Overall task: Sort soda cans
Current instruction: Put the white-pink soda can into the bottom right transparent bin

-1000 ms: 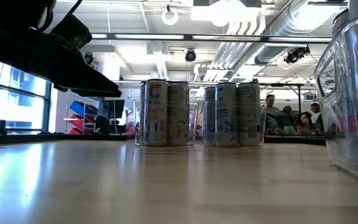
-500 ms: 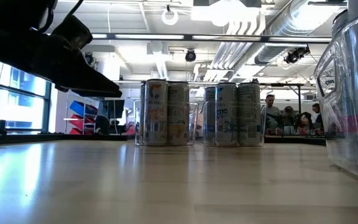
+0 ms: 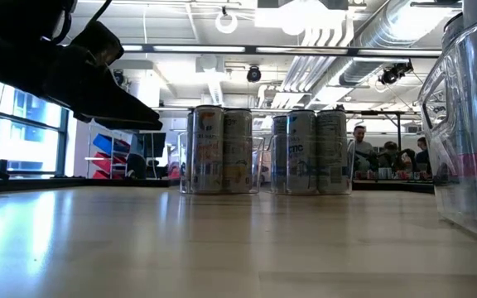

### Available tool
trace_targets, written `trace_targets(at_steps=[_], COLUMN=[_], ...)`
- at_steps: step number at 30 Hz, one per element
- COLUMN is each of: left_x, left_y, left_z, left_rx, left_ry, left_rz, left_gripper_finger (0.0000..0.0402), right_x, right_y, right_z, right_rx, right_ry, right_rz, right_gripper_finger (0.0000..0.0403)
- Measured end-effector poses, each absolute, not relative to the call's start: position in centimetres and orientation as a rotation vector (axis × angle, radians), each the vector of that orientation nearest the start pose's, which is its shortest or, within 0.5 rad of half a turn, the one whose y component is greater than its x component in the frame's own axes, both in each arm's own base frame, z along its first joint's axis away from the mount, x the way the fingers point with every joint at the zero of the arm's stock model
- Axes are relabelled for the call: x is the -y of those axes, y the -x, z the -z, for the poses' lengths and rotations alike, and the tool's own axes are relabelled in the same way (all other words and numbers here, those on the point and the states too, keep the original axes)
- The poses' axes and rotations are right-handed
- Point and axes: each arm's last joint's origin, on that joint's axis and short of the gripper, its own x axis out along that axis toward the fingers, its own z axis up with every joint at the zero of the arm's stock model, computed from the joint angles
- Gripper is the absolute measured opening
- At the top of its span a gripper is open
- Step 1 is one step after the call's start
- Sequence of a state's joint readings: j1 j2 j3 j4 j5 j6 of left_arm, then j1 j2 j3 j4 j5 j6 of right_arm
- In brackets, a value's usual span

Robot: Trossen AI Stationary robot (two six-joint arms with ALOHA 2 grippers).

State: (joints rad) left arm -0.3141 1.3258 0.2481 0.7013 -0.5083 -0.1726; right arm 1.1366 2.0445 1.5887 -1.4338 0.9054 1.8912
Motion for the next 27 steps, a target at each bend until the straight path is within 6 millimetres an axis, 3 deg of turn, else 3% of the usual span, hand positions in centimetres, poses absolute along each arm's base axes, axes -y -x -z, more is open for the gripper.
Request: trace_targets(at_steps=[19,24,27], left_x=[5.2,5.2,5.3], left_y=[-20.5,-20.5,-20.7], left_z=[-13.8,-13.8,-14.0], left_rx=[-0.328,-0.326,-0.319], left_ry=[0.021,0.041,0.067], left_rz=[-0.216,-0.216,-0.22], left_gripper_finger=[0.0284,0.0284,0.0284], right_x=[-30.7,-30.7,-30.6], right_y=[-17.0,-17.0,-16.9], right_z=[-18.7,-18.6,-19.1], right_rx=[-0.565,-0.552,-0.55], right_ry=[-0.155,-0.206,-0.23], right_rz=[0.693,0.71,0.714], right_gripper_finger=[0.024,0.03,0.0315])
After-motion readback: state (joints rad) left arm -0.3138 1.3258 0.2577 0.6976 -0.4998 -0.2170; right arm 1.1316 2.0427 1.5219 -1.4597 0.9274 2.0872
